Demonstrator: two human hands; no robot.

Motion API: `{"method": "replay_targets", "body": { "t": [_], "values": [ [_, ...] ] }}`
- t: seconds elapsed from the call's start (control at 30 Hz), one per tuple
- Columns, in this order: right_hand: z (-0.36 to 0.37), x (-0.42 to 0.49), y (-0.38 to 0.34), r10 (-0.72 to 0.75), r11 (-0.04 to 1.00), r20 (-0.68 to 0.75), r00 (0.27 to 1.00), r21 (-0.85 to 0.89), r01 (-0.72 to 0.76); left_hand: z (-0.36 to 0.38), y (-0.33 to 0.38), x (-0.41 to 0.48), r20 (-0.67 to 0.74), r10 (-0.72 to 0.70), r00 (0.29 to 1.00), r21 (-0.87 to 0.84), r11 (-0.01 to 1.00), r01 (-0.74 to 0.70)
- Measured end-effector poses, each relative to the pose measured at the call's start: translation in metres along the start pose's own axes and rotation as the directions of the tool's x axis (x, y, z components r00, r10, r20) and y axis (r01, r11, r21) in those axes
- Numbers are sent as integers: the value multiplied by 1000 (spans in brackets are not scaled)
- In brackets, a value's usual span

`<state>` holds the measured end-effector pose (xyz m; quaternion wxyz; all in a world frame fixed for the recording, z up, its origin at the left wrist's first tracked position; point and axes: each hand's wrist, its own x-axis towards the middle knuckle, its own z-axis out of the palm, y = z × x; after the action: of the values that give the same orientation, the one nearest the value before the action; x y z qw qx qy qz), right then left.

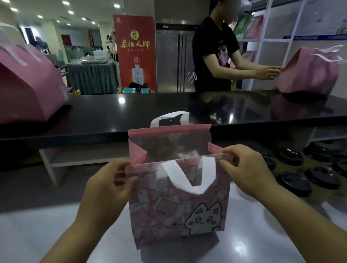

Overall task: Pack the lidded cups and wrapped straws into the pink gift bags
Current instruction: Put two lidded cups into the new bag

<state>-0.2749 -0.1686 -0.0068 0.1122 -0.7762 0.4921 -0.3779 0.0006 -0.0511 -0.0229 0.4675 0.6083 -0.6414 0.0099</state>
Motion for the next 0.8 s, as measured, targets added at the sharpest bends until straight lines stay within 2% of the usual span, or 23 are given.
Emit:
{"method": "replay_targets", "body": {
  "t": [0.23,0.4,0.5,0.63,0.8],
  "values": [
    [-19,4,11,12,1000,117,993,-4,-12,-1,7,11,33,-52,998,-12,999,52],
    [-47,6,5,-5,1000,200,980,-8,7,-23,19,37,119,74,990,51,995,-81],
    [-64,7,7,26,999,148,989,-45,-20,-25,40,58,173,178,969,65,979,-191],
    [-84,4,18,68,995,93,993,-85,-60,-12,78,88,300,333,894,43,931,-362],
    [-102,3,59,245,932,213,946,-321,-169,29,121,119,472,514,716,44,798,-602]
  ]
}}
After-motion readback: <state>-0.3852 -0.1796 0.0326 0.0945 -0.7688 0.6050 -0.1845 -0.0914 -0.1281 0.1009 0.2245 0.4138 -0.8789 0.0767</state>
